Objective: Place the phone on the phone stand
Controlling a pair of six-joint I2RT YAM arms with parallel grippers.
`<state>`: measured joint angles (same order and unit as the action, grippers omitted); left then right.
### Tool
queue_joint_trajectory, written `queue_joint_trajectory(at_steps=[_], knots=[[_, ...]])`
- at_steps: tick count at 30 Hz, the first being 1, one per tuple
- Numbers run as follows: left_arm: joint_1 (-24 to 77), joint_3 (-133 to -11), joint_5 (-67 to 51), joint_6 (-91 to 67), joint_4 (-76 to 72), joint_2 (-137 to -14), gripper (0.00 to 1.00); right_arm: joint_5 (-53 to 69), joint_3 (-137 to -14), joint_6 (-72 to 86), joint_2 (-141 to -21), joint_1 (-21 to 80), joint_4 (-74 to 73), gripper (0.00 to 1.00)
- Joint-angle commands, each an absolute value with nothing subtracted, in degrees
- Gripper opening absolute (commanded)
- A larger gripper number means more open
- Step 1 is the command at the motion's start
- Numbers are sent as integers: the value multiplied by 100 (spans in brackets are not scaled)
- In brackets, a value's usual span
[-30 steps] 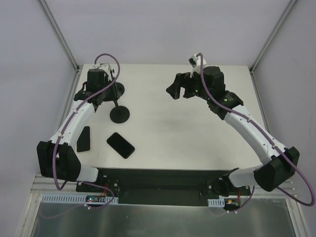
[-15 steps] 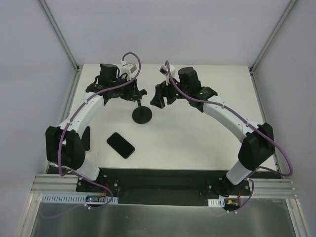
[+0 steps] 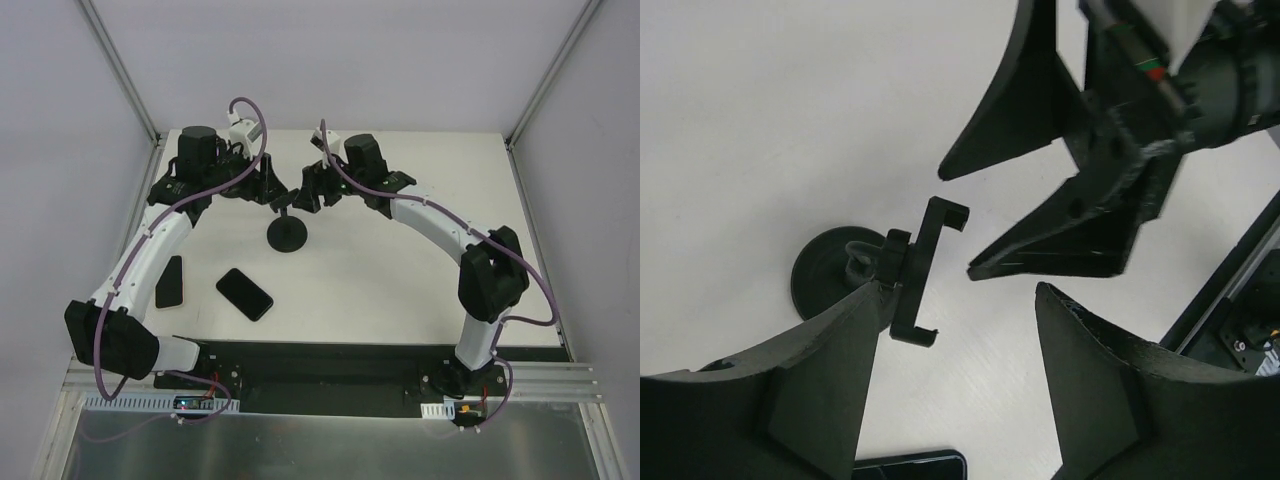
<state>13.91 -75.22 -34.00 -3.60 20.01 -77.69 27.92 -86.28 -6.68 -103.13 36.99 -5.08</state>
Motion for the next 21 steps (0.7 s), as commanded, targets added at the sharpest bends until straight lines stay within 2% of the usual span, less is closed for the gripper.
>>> queue_joint_trajectory(at_steps=[1,4,10,13,14,15,18,21], knots=[[1424,-7480,-3262,-518,1758,-7348,60,3164,-9175,-931,-10581,3700,-202,72],[1424,-7366,-2955,-597,1653,-7199,59,3523,-9342,-1010,-10757,3709,-150,62],[1398,-7181,-2558,-808,1486,-6917,59,3885,-9273,-976,-10837,3726,324,51],[1397,-7058,-2339,-914,1363,-6812,60,3824,-9185,-941,-10819,3735,430,35],[1397,-7032,-2207,-1010,1354,-6785,63,3780,-9150,-932,-10793,3727,448,29],[1397,-6996,-1858,-1080,1354,-6768,64,3657,-9115,-932,-10784,3727,457,19],[1397,-6857,-902,-1458,1362,-6636,74,3271,-8878,-966,-10566,3735,527,1],[1371,-6496,-37,-2117,1362,-6276,85,2789,-8597,-1080,-10346,3735,580,1]])
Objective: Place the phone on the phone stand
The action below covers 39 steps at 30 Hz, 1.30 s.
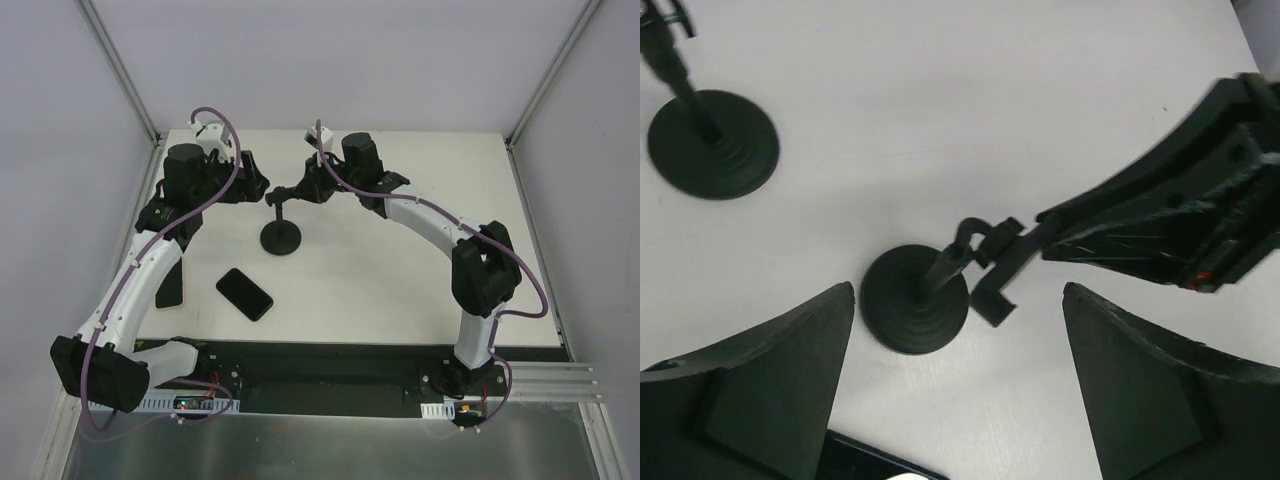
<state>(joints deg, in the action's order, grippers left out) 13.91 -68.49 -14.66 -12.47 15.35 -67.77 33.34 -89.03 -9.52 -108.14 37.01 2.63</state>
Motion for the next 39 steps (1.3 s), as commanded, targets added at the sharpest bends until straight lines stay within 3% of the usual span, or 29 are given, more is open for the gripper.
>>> queue_joint_trajectory(at_steps=[1,5,7,15,17,18,20,21,23,27,39], knots=[[1319,-6382,-35,-2249,1362,-6145,85,2699,-8552,-1116,-10293,3735,537,1],[1047,-5496,-26,-2872,1397,-5145,90,2409,-8411,-1274,-10099,3700,431,1],[1002,-5292,252,-3189,1712,-4844,99,2268,-8411,-1327,-10037,3692,335,1],[976,-4966,0,-4305,3514,-4859,99,2188,-8420,-1424,-9896,3674,159,3],[967,-4791,-219,-4603,3883,-5149,99,2223,-8437,-1433,-9896,3683,71,21],[958,-4703,-324,-4710,3972,-5229,99,2241,-8472,-1433,-9896,3674,36,43],[949,-4440,-352,-5069,4060,-5404,99,2250,-8481,-1406,-9879,3674,26,61],[949,-4369,-343,-5193,4078,-5449,99,2267,-8473,-1406,-9835,3683,-113,76],[949,-4159,-360,-5587,4078,-5571,99,2241,-8403,-1406,-9756,3683,-158,92],[958,-3981,-457,-6046,4078,-6098,99,2092,-8122,-1538,-9379,3674,-158,100],[993,-4333,-211,-6583,4061,-7839,99,2074,-7901,-1591,-9246,3630,-158,100]])
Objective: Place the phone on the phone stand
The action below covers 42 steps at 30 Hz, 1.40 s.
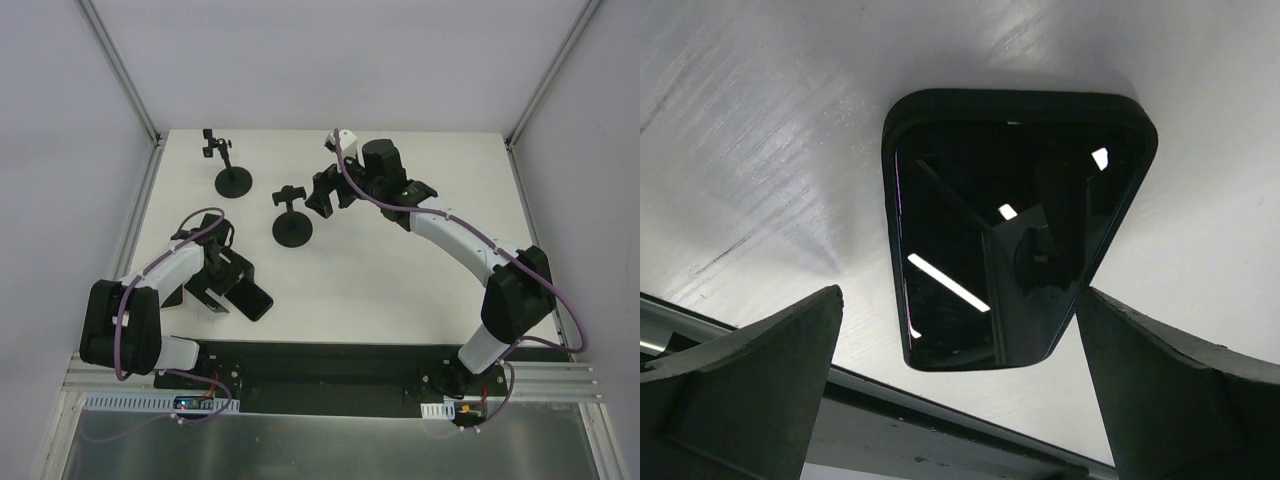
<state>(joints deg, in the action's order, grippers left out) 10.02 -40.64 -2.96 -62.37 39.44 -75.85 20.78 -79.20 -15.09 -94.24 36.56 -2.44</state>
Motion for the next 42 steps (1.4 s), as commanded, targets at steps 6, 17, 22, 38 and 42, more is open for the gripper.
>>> queue_joint_trajectory(at_steps=[6,17,22,38,42], knots=[[1002,-4500,-114,-6671,4025,-8174,99,2066,-7901,-1617,-9255,3630,-149,100],[1046,-4649,-53,-6847,4025,-8341,99,1995,-7884,-1679,-9255,3630,-176,100],[1064,-4649,-35,-6838,4034,-8148,99,1978,-7884,-1696,-9255,3630,-185,100],[1099,-4790,500,-7075,4456,-8974,77,1758,-7866,-1767,-9194,3630,-307,100],[1116,-4623,834,-7189,4456,-8851,60,1749,-7840,-1740,-9062,3630,-316,100]])
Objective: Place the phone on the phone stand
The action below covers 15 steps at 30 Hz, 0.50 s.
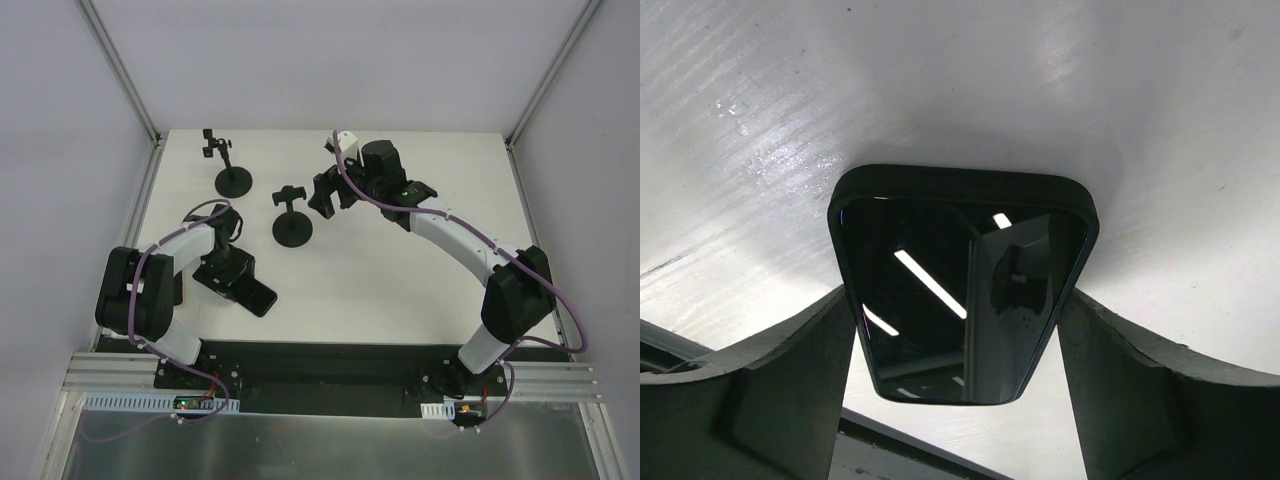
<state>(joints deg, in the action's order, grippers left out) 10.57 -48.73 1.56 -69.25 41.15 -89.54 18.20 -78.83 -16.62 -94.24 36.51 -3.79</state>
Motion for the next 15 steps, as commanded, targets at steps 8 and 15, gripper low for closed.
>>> queue_joint_trajectory(at_steps=[8,15], knots=[[1178,-4544,1186,-7032,4439,-8579,0,1355,-7796,-1565,-8623,3682,-518,100],[1283,-4299,1039,-6225,4106,-6878,0,765,-7665,-618,-8297,3726,-457,96]])
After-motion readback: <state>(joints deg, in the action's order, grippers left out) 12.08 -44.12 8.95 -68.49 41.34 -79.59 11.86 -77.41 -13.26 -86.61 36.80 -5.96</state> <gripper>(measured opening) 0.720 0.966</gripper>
